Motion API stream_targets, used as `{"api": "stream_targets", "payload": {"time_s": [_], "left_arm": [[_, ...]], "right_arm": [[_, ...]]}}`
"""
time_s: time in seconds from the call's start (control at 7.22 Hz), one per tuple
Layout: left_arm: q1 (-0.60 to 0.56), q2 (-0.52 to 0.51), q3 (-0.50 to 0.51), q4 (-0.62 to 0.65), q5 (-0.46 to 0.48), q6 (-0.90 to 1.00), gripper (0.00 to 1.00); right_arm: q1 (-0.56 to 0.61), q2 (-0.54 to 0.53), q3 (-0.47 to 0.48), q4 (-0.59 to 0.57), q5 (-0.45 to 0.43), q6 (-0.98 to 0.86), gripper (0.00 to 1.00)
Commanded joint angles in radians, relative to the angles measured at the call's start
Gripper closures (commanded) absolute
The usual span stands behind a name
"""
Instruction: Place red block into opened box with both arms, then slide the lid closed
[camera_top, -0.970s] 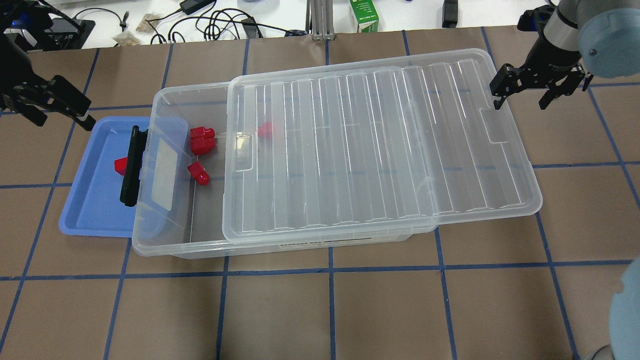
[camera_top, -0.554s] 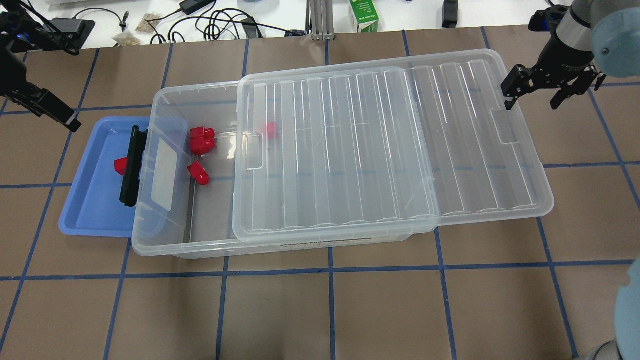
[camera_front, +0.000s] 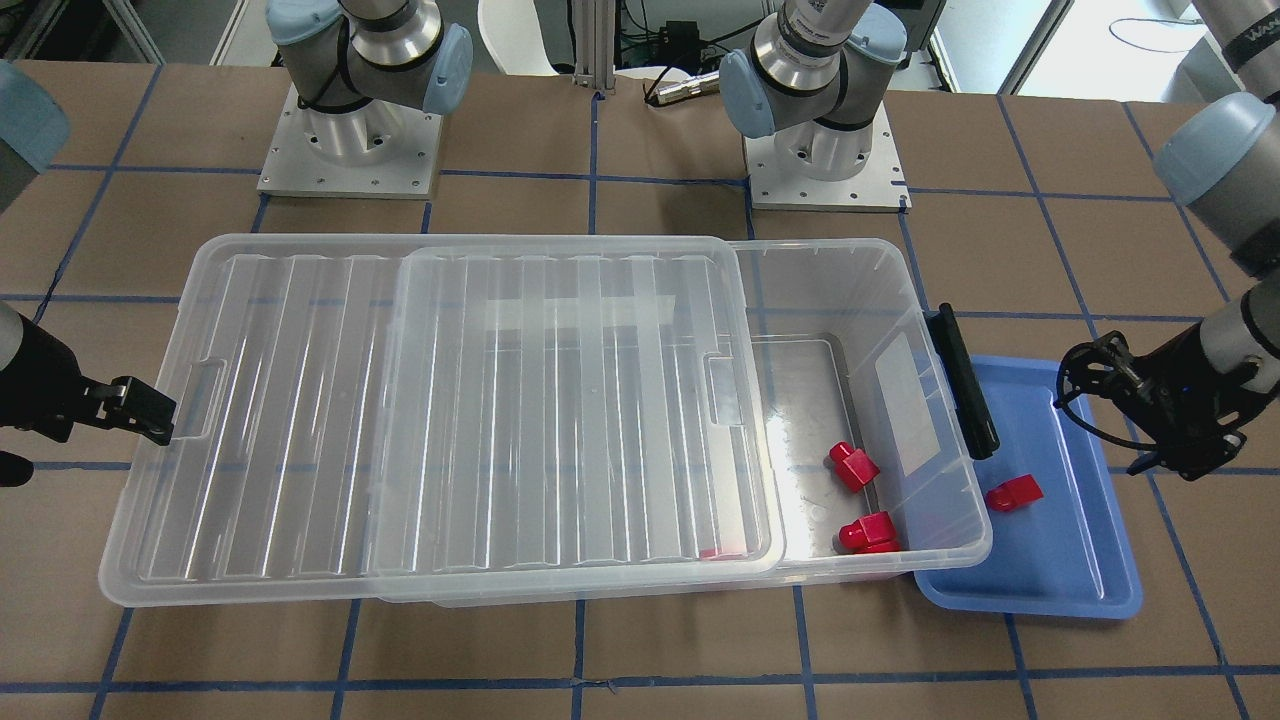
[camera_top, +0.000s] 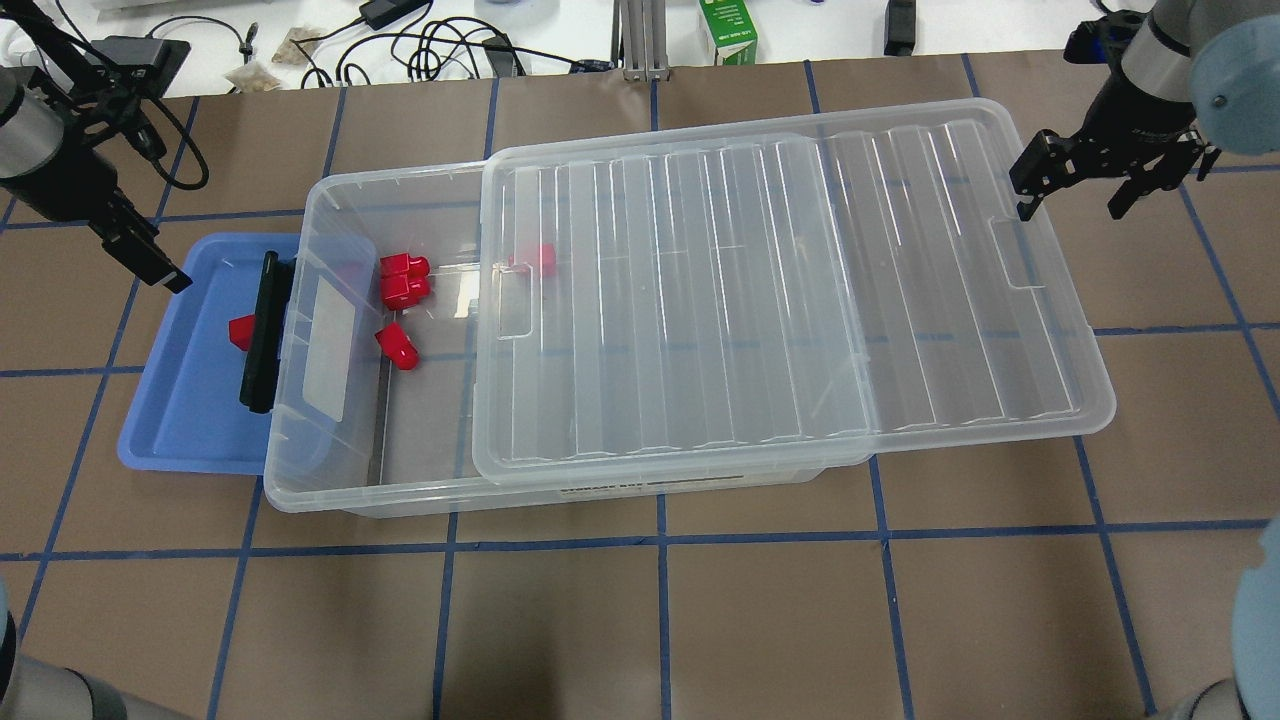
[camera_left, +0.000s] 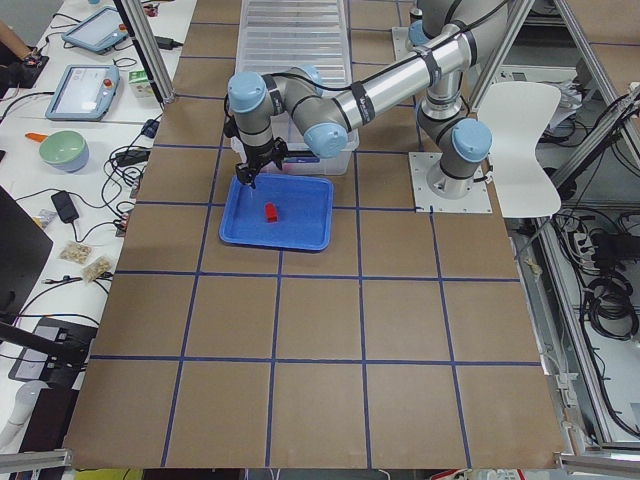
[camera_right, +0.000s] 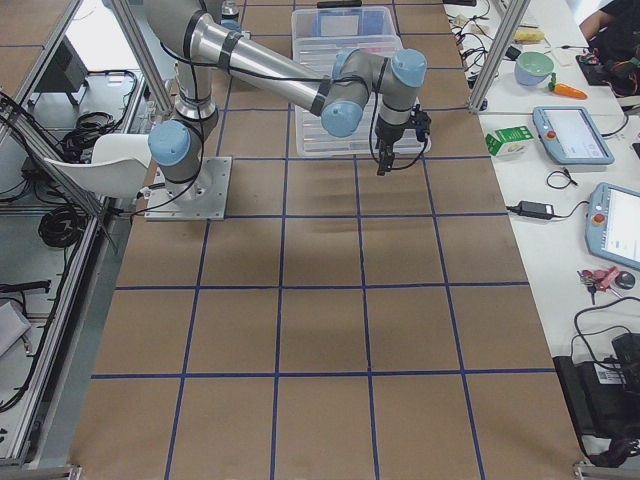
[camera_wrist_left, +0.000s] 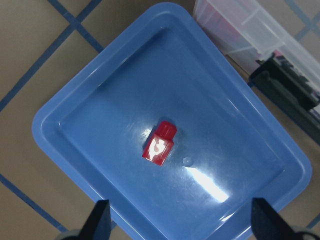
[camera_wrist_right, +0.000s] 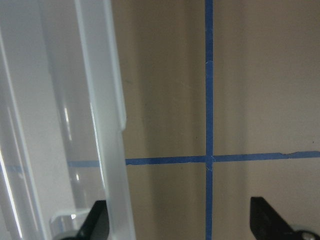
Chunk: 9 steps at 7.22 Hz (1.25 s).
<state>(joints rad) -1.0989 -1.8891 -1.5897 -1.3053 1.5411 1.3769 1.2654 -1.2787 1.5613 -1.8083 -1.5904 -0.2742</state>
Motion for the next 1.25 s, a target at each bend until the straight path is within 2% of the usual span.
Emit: {"api": "stream_targets", "payload": {"time_s": [0.0, 0.28, 0.42, 0.69, 0.97, 1.11], "left_arm": [[-0.001, -0.031, -0.097, 0.084, -0.003, 0.083, 0.00], [0.005, -0.057, -0.128, 0.097, -0.022, 0.108, 0.00], [0.005, -0.070, -0.130, 0.095, -0.076, 0.111, 0.00], [0.022, -0.091, -0.125, 0.095, -0.082, 0.109, 0.00], [0.043, -0.111, -0.127, 0.098, -0.113, 0.109, 0.00], [0.044, -0.125, -0.128, 0.142, -0.118, 0.109, 0.00]], "right_arm": [[0.005, -0.025, 0.000, 0.010, 0.006, 0.001, 0.00], [0.008, -0.050, 0.002, 0.018, 0.009, 0.001, 0.00], [0.008, -0.066, 0.003, 0.038, 0.006, 0.001, 0.00], [0.008, -0.089, 0.002, 0.069, 0.001, 0.001, 0.00], [0.009, -0.192, 0.002, 0.198, 0.000, 0.012, 0.00], [0.009, -0.239, 0.002, 0.214, 0.000, 0.016, 0.00]]}}
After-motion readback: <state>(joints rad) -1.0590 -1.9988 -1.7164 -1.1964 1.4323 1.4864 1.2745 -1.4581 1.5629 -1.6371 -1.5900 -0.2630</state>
